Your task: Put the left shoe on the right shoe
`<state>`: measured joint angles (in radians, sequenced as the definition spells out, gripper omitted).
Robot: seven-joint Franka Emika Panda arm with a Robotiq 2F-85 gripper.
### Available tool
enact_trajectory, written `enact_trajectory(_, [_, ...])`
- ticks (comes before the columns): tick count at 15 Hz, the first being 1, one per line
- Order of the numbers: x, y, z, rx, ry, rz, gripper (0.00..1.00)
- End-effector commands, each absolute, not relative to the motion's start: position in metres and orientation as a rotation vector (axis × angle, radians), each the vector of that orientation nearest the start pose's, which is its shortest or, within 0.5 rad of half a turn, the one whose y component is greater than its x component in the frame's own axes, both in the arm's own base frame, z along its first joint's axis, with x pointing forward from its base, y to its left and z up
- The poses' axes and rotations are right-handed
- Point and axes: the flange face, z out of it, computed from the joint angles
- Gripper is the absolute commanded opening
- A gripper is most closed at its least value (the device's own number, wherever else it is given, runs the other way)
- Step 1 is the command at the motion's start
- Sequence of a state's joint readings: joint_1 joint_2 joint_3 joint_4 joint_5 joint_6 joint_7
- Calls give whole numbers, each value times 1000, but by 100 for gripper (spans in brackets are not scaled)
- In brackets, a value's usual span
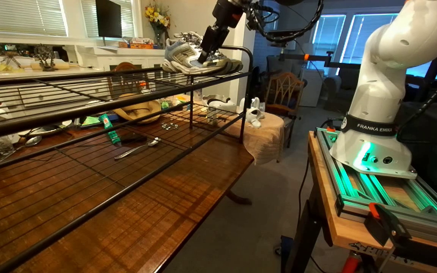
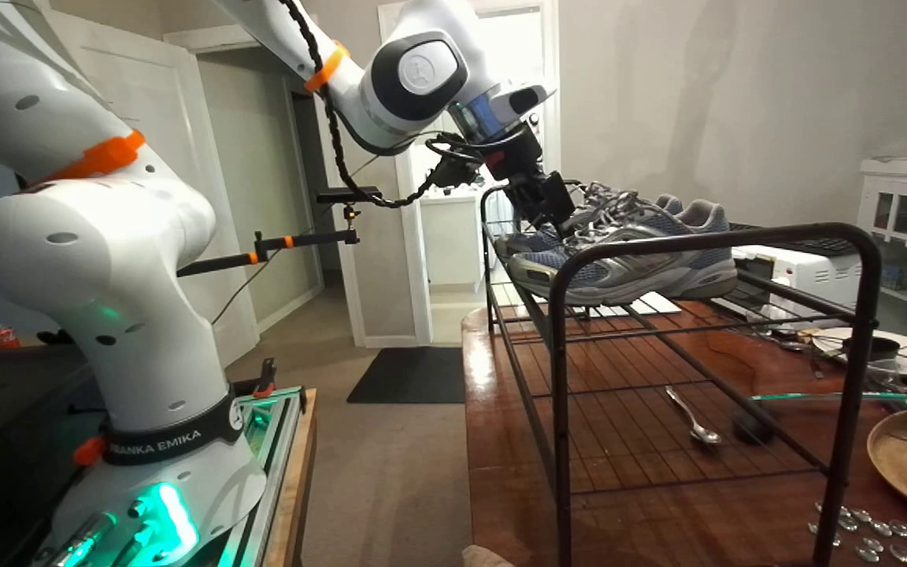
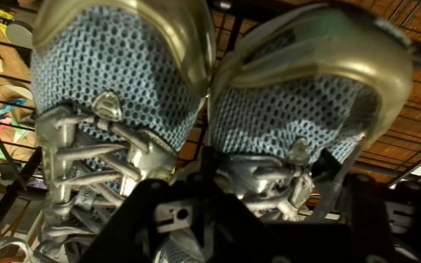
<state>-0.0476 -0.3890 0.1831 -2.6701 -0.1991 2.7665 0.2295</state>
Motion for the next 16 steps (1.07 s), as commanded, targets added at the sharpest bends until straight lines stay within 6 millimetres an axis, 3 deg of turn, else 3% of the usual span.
enact_trajectory(1, [422, 68, 423, -3105, -174, -810, 42])
enact_trajectory(7, [418, 77, 436, -3082, -257, -863, 42])
enact_trajectory(16, [414, 74, 461, -3050, -313, -951, 42])
